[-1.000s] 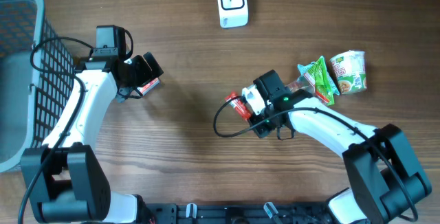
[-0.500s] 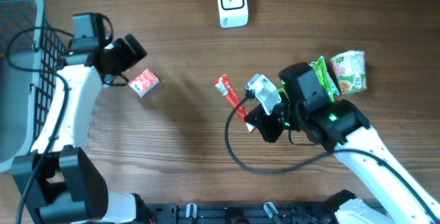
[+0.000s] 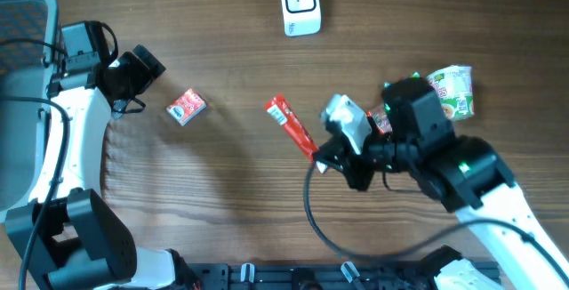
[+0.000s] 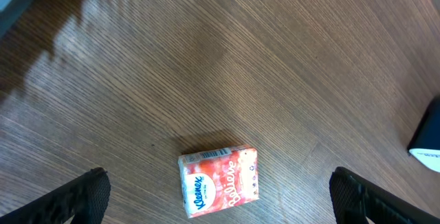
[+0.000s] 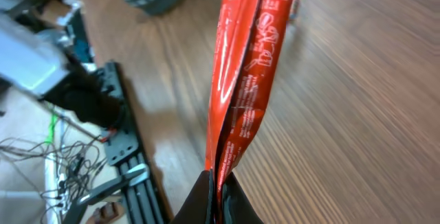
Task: Scan the item barcode
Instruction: 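Raise the Nescafé stick up to the white barcode scanner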
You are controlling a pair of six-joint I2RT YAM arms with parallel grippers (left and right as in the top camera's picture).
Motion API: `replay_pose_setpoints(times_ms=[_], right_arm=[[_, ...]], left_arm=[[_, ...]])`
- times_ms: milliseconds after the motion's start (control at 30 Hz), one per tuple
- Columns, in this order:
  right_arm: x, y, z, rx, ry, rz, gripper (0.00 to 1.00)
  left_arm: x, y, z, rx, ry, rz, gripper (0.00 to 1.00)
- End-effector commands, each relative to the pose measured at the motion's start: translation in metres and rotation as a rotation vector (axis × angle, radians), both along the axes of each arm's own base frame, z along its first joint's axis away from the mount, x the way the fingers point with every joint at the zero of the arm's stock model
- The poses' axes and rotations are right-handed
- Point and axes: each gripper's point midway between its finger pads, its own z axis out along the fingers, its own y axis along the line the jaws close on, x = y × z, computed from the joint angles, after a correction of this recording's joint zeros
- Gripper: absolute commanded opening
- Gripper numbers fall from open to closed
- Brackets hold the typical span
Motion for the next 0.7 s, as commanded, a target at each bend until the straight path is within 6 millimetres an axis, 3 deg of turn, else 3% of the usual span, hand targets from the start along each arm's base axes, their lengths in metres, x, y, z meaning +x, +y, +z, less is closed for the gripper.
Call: replay_pose_setpoints(times_ms=[0, 167, 333, 500, 667], right_arm=[[0.05, -0.008, 0.01, -0.13, 0.014, -0.205, 0.04], [0.107, -0.017, 0.029, -0.342, 0.014, -0.332, 0.04], [0.177, -0.033, 0.047, -0.529, -0.13, -0.489, 0.04], [0.231, -0.055, 0.026, -0.789, -0.289, -0.557, 0.04], [0.285, -0.044, 0.004, -0.991, -0.509, -0.575, 0.04]], left_arm=[[0.003, 0.005, 0.015, 0.012, -0.037, 0.01, 1.0], [0.003, 0.005, 0.015, 0.012, -0.038, 0.01, 1.0], [0.003, 0.005, 0.015, 0.012, -0.037, 0.01, 1.0], [0.003, 0.005, 0.015, 0.011, -0.037, 0.01, 1.0], [0.003, 0.005, 0.015, 0.012, -0.037, 0.01, 1.0]])
